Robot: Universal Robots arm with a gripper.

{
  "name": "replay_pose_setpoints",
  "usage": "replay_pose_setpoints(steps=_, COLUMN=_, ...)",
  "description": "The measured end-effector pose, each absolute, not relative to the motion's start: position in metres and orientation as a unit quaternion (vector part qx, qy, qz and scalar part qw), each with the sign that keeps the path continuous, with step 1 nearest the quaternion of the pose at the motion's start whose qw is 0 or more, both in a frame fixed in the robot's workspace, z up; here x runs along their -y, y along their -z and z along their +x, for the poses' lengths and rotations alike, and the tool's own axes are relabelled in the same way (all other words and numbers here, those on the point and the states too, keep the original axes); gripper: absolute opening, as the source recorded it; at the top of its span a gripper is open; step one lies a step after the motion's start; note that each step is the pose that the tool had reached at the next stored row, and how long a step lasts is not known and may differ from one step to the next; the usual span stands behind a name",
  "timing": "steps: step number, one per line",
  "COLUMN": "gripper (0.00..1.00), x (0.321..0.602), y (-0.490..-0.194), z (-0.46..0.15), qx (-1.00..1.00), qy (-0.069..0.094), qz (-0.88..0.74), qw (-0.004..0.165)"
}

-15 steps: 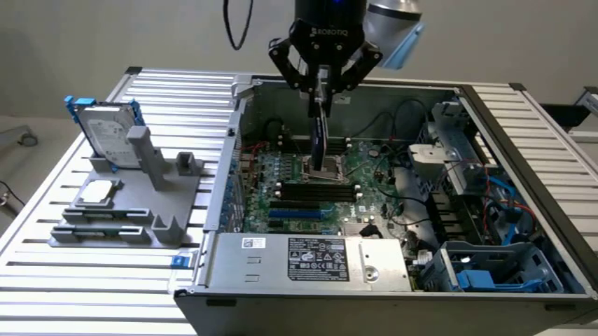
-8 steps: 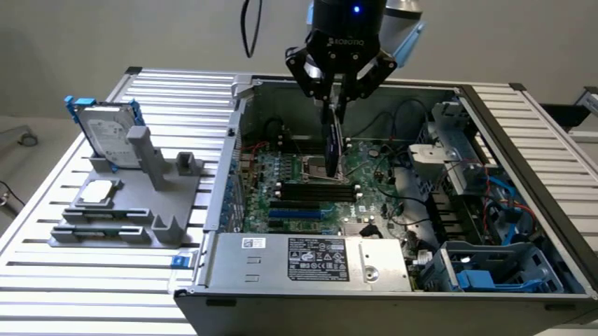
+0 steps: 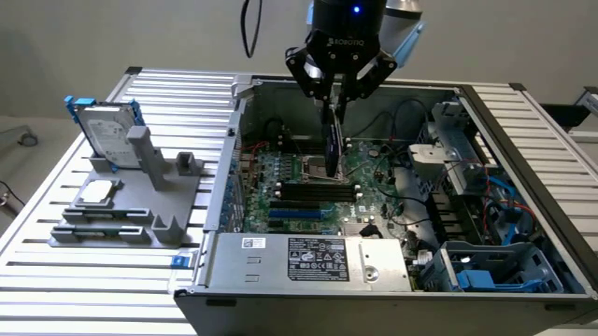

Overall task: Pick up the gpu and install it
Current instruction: 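Insert the gpu into the slot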

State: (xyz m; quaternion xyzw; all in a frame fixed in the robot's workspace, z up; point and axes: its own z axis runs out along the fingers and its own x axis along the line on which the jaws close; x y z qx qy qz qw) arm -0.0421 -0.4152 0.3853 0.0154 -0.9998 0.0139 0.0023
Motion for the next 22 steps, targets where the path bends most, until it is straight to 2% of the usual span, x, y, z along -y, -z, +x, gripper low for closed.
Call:
replay_pose_setpoints(steps=11, gripper=0.26, x=0.415, y=-0.384, z=-0.042, qx=1.0, qy=-0.014, qz=0.02, qw=0.002)
replay_pose_setpoints(steps=22, gripper=0.26, x=0.415, y=-0.374, z=-0.042, qx=0.993, qy=-0.012, qz=0.119, qw=0.0)
